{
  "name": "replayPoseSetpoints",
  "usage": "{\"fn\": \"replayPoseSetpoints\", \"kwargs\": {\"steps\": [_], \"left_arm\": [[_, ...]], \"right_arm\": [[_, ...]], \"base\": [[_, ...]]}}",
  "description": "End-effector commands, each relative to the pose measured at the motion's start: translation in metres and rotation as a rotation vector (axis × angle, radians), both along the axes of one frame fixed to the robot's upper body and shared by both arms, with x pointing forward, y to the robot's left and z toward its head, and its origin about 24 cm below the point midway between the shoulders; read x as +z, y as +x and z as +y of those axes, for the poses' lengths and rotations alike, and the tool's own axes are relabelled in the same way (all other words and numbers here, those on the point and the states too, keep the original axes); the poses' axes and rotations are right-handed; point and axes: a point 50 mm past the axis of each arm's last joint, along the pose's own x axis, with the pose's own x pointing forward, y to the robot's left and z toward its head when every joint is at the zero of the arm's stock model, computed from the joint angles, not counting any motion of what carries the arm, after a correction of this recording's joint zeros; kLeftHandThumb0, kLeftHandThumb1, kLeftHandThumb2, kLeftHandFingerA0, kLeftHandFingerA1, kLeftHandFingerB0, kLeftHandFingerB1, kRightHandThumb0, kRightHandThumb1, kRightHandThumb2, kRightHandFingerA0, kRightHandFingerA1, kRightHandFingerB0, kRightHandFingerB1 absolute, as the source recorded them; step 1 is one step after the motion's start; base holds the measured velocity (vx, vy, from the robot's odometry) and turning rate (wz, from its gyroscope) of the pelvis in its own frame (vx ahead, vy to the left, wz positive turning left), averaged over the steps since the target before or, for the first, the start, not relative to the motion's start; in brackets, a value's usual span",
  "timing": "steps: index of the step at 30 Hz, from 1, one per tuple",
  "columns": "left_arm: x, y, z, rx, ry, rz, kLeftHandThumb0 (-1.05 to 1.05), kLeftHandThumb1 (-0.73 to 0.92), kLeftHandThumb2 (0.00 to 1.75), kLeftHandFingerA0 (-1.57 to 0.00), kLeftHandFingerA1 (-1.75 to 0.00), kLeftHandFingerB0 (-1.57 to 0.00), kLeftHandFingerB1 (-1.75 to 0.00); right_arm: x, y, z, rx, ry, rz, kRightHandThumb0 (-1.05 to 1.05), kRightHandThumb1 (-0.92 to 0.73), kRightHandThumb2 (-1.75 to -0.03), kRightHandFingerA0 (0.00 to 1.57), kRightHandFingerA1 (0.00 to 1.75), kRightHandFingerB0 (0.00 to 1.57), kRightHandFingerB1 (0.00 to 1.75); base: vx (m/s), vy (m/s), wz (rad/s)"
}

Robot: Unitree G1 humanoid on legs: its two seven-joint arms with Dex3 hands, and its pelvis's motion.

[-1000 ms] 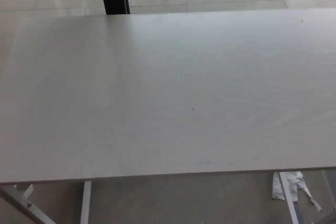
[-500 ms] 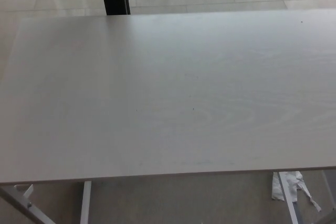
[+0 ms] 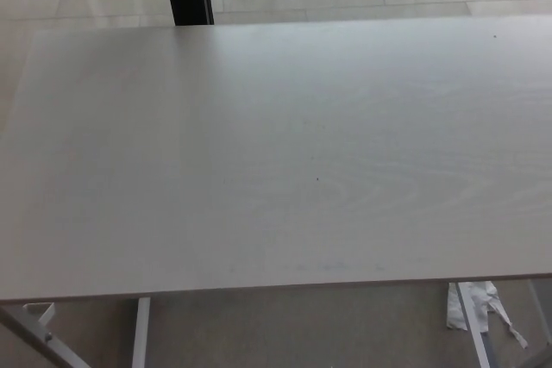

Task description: Pick up a bottle and hand it

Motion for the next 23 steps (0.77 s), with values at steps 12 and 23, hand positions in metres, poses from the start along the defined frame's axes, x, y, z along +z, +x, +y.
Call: {"fn": "replayPoseSetpoints", "kwargs": {"steps": [12, 23], "left_arm": [[0.0035, -0.0005, 0.0035, 0.01, -0.049, -0.065, -0.7, 0.33, 0.63, -1.47, -1.1, -0.59, -0.51], [0.0043, -0.0019, 0.0047, 0.009, -0.069, -0.077, -0.66, 0.41, 0.54, -1.5, -1.02, -0.6, -0.46]], "right_arm": [[0.0007, -0.0094, -0.0008, -0.01, -0.003, 0.0, -1.05, -0.4, -1.02, 0.58, 1.23, 0.41, 1.02], [-0.0022, -0.013, -0.0007, -0.004, 0.005, 0.008, -1.05, -0.31, -0.96, 0.56, 1.22, 0.36, 0.99]], "base": [[0.0, 0.0, 0.0], [0.0, 0.0, 0.0]]}}
